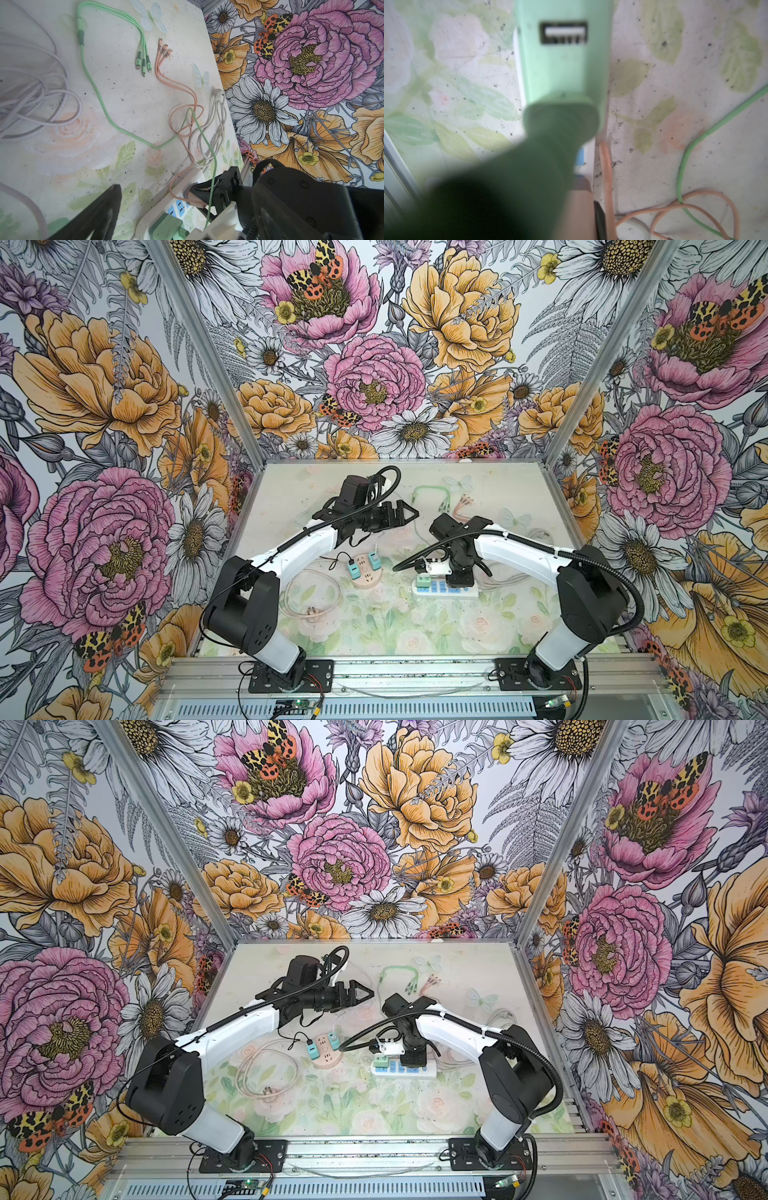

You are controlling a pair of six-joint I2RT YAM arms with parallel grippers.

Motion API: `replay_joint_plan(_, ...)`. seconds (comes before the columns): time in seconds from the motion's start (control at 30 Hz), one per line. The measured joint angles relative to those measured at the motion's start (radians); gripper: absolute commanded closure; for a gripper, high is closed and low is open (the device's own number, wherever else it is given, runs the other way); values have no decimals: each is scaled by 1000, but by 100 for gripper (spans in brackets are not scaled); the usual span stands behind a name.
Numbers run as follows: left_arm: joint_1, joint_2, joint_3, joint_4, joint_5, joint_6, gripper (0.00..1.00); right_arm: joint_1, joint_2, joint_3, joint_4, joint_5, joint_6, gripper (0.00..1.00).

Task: Insert plugs into power strip
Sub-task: Insert the plug into the socket.

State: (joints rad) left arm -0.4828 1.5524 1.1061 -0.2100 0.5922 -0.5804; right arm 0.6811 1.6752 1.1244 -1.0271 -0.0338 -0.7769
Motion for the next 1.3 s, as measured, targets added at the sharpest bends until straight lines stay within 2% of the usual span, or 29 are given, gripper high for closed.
replay_joint_plan(0.33,-26,-11,37,-21,0,0,1,2,-64,-89,99,-2,31,99)
replay_joint_plan(0.43,-41,-11,53,-30,-2,0,1,3,-71,-97,107,0,41,79)
replay_joint_plan(0.47,-47,-11,57,-34,-4,0,1,3,-79,-105,116,0,49,63)
replay_joint_plan(0.5,-50,-11,60,-37,-6,0,1,3,-89,-115,126,0,56,59)
replay_joint_plan(0.63,-66,-13,73,-63,-26,1,1,3,-148,-176,227,-12,90,59)
replay_joint_plan(0.83,-90,-23,94,-105,-63,4,1,3,-250,-237,233,28,122,52)
replay_joint_plan(0.9,-98,-29,105,-124,-76,4,1,3,-293,-250,222,43,134,1)
replay_joint_plan(1.3,-94,-36,188,-246,-144,42,1,43,-559,-325,196,83,212,0)
